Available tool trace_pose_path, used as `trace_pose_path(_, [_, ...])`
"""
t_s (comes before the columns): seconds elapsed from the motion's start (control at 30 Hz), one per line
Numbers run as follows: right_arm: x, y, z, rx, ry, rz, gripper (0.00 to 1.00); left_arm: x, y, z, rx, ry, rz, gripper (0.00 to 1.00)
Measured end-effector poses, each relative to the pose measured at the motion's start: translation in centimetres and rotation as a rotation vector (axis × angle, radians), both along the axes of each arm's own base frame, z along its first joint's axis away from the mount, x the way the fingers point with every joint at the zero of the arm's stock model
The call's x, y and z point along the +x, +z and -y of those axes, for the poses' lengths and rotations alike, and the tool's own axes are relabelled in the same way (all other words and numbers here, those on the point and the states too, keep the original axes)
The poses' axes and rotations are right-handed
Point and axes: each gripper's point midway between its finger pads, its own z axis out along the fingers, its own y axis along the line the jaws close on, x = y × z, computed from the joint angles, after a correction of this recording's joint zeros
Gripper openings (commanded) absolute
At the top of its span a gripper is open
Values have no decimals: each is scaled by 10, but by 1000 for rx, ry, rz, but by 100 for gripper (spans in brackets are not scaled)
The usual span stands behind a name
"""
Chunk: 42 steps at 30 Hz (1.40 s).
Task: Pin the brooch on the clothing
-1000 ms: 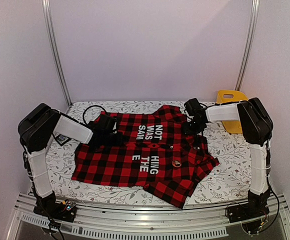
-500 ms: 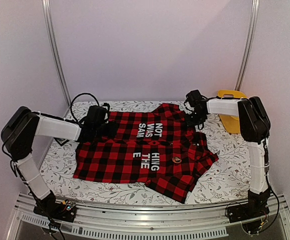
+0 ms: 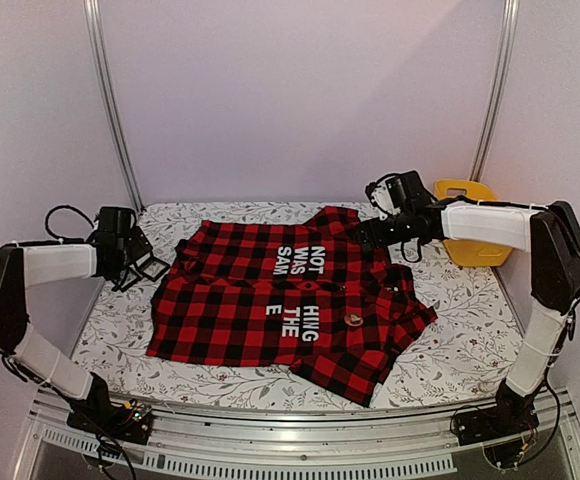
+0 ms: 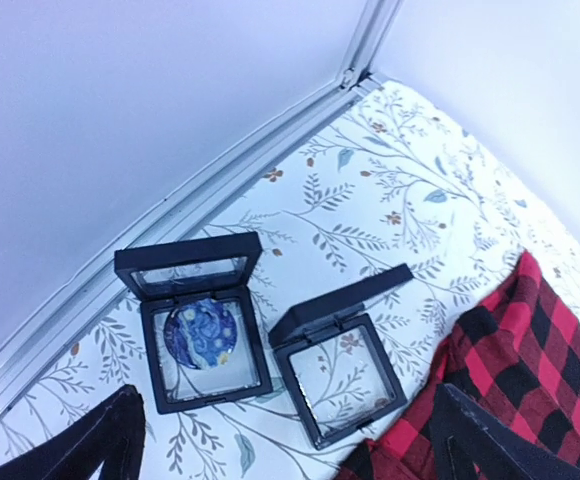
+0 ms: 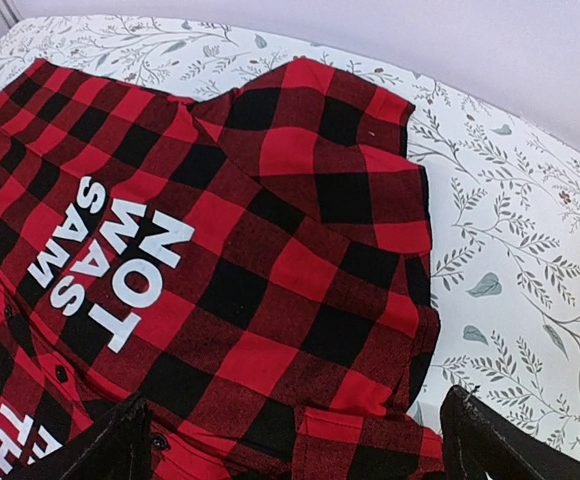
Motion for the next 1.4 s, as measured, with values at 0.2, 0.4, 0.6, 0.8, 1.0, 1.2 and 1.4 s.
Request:
trace_pose_path(0.2, [-11, -18, 6, -41, 27, -22, 99, 1, -13, -34, -23, 139, -71, 76])
trace_pose_path(0.4, [-11, -7, 6, -43, 49, 19, 99, -2, -35, -57, -53, 224, -142, 67])
trace_pose_path(0.6, [-12, 3, 4, -30, 68, 46, 99, -1, -66, -61, -85, 231, -233, 69])
trace_pose_path(0.8, [-13, 7, 0, -13, 82, 53, 99, 14, -73, -62, -101, 231, -265, 68])
trace_pose_path(1.0, [-14, 10, -1, -8, 90, 59, 99, 26, -77, -62, -117, 243, -282, 59])
trace_pose_path(1.2, [-16, 9, 0, -10, 98, 60, 99, 17, -89, -65, -145, 332, -358, 57])
trace_pose_path(1.4, [-16, 12, 0, -14, 105, 70, 99, 7, -101, -63, -167, 368, -401, 60])
